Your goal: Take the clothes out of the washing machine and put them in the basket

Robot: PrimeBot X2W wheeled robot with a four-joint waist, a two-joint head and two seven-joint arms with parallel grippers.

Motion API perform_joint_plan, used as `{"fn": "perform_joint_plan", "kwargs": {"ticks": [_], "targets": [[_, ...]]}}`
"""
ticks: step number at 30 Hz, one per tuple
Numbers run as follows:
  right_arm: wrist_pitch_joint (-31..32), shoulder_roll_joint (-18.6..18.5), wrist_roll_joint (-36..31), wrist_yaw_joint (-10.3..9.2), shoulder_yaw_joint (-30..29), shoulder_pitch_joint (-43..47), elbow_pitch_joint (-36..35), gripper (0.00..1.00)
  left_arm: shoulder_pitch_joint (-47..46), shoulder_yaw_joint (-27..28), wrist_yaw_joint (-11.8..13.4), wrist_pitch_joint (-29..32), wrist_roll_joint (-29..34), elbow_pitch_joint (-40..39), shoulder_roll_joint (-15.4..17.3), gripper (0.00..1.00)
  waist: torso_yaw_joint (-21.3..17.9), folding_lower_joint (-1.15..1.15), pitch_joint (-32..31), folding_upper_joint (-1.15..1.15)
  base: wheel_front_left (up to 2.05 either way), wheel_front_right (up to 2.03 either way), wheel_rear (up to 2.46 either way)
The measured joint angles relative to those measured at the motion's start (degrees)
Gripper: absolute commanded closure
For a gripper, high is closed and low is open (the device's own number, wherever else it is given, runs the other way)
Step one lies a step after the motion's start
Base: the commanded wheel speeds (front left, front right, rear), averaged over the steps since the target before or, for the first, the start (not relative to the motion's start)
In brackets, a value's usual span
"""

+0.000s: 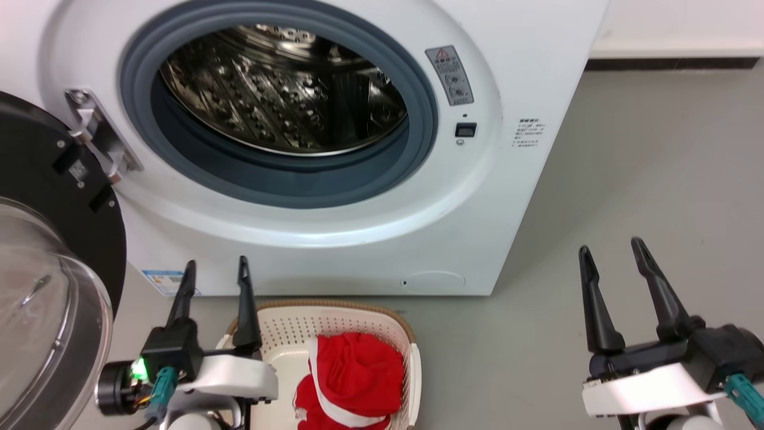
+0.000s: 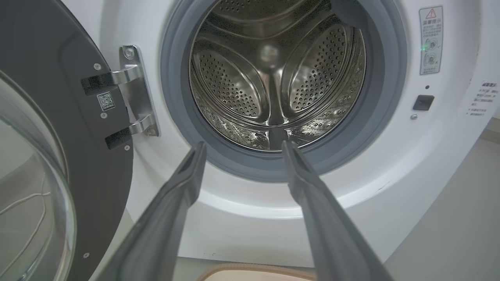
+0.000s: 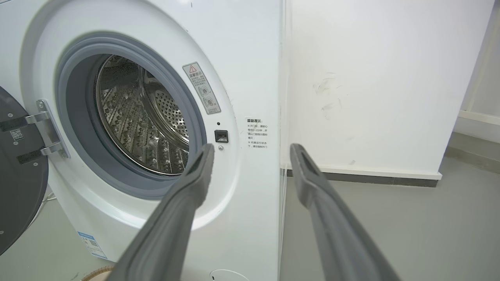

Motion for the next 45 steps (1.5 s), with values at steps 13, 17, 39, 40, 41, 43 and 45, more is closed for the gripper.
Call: {"fn": "perform_joint_plan", "kwargs": {"ticks": [13, 17, 39, 40, 41, 43, 45], "targets": [[0.00, 0.00, 0.10, 0.00, -0.94, 5.12, -1.04, 0.00, 7.71, 4.16, -0.32, 0.00, 5.42, -8.35, -1.83, 0.00, -0.57, 0.00, -5.45, 0.00, 0.00, 0.00, 0.00], [0.00, 0.00, 0.13, 0.00, -1.34, 5.55, -1.76, 0.00, 9.53, 4.65, -0.62, 0.00, 5.42, -9.36, -2.29, 0.00, -0.93, 0.01, -6.20, 0.00, 0.00, 0.00, 0.00], [0.11, 0.01, 0.55, 0.00, -1.24, 8.60, -0.18, 1.00, 12.63, 5.78, -3.41, 0.26, 4.57, -6.81, -2.93, 1.00, -1.78, 0.01, -8.36, 0.00, 0.00, 0.00, 0.00], [0.24, 0.01, 0.55, 0.00, -1.23, 8.64, 0.38, 1.00, 12.80, 5.73, -3.42, 0.27, 4.57, -6.27, -2.96, 1.00, -1.78, 0.01, -8.36, 0.00, 0.00, 0.00, 0.00], [0.31, 0.01, 0.79, 0.00, -1.19, 8.72, 0.74, 1.00, 13.02, 5.72, -3.43, 0.32, 4.24, -5.99, -2.96, 1.00, -1.77, 0.01, -8.35, 0.00, 0.00, 0.00, 0.00], [0.53, 0.00, 3.09, 0.00, -1.14, 8.73, 1.05, 1.00, 13.23, 5.70, -3.57, 0.76, 1.93, -5.83, -2.94, 1.00, -1.73, 0.01, -8.32, 0.00, 0.00, 0.00, 0.00], [1.00, -0.09, 5.57, 0.00, -1.15, 8.71, 1.46, 1.00, 13.19, 5.70, -3.69, 1.10, -0.60, -5.66, -2.88, 1.00, -1.68, 0.01, -8.29, 0.00, 0.00, 0.00, 0.00]]}}
